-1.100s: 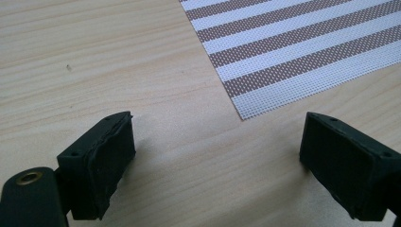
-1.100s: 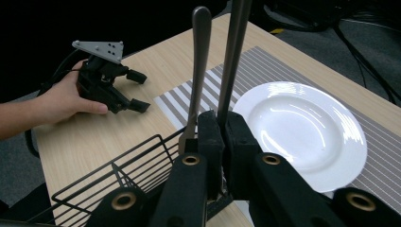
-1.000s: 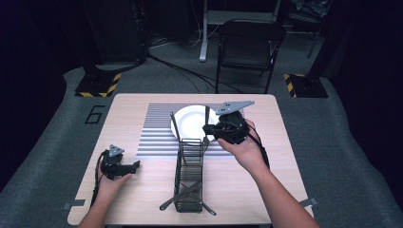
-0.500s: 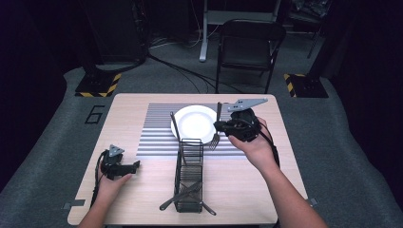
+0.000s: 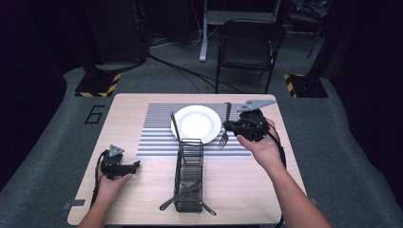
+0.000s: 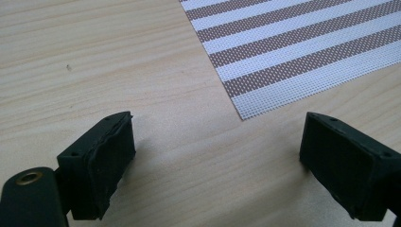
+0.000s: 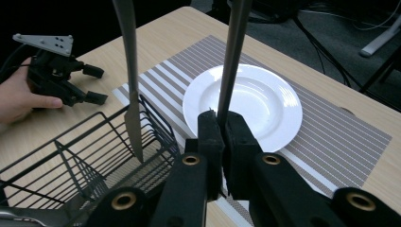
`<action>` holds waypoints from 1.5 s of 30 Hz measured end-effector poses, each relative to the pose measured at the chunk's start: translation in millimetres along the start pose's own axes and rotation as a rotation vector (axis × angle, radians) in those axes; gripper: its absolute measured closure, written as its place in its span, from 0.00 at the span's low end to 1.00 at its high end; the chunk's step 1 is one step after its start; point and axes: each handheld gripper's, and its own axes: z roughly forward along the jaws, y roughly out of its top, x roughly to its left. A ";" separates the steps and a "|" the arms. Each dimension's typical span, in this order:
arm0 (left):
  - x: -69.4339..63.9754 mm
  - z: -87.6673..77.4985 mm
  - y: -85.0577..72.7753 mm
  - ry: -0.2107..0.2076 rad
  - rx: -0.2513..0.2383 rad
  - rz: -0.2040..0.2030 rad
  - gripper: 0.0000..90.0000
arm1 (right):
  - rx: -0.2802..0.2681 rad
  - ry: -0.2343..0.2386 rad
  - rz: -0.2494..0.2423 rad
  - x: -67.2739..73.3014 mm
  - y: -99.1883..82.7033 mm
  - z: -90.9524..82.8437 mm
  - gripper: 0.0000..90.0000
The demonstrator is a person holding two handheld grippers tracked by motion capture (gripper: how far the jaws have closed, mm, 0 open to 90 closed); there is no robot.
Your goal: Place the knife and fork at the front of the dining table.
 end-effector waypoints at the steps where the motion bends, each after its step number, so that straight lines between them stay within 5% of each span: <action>1: 0.0 0.0 0.0 0.000 0.000 0.000 0.12 | 0.000 0.000 0.000 0.0 0.0 0.0 0.97; 26: -0.1 0.0 0.0 0.001 0.000 0.000 0.12 | 0.026 -0.095 0.043 -28.6 -38.6 29.0 0.97; 45: -0.4 0.2 -0.2 0.003 -0.004 -0.003 0.12 | 0.037 -0.125 0.081 -44.5 -63.6 54.0 0.97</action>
